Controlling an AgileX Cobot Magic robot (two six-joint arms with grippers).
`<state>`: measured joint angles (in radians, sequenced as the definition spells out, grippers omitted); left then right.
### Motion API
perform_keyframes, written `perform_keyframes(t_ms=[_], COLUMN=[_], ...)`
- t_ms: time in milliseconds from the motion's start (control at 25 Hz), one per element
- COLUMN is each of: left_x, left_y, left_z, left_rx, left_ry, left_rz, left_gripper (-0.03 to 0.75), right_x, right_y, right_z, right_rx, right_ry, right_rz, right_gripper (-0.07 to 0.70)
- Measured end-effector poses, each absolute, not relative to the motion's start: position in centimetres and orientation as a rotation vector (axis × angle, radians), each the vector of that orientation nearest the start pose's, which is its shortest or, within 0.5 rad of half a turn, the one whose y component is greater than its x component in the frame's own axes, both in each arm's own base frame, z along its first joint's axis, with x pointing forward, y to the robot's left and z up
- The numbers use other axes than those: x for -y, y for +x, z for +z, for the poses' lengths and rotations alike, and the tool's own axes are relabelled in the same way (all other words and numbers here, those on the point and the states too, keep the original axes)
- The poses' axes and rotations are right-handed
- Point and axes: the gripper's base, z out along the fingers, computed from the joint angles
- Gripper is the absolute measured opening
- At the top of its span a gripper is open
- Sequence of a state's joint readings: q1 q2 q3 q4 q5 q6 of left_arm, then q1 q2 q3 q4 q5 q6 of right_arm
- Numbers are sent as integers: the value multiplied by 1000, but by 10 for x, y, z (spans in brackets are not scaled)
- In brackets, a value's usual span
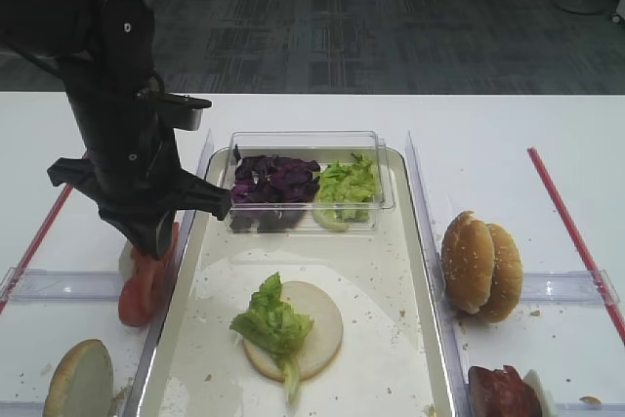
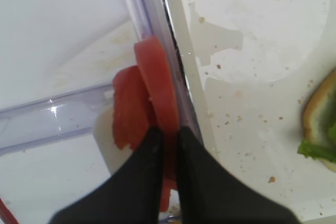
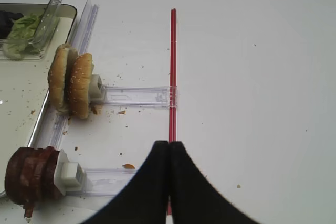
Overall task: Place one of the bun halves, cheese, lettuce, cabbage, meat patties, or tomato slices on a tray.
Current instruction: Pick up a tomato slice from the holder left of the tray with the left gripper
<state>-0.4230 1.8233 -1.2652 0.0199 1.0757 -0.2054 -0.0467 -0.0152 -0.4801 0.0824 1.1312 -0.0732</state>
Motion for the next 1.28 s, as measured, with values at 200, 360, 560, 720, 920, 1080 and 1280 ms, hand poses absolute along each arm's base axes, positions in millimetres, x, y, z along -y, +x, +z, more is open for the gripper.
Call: perform_keyframes(t_ms=[200, 360, 560, 720, 920, 1080, 1280], left_x=[140, 139, 138, 137, 135, 134, 134], left_y=[314, 314, 311, 308, 304, 302, 302], left_z=[202, 202, 212, 219, 233, 239, 239], left_rx=[-3093, -3091, -3073, -3069, -3032, -3018, -3018], left_ry=[352, 352, 349, 348, 344, 339, 339], left_rz=[14, 13, 5, 3, -16, -22, -22], left_gripper=[31, 31, 31, 31, 31, 31, 30], right_x=[-7, -7, -7, -7, -7, -7, -7], right_y=[-8, -8, -8, -8, -8, -8, -8], right_z=[266, 266, 266, 266, 266, 266, 266], right_rx=[-2116, -2116, -2116, -2116, -2116, -2116, -2116], right_ry=[-35, -35, -35, -35, -35, -35, -35], right_rz=[29, 29, 29, 29, 29, 29, 29], right_gripper=[36, 36, 36, 36, 36, 36, 36])
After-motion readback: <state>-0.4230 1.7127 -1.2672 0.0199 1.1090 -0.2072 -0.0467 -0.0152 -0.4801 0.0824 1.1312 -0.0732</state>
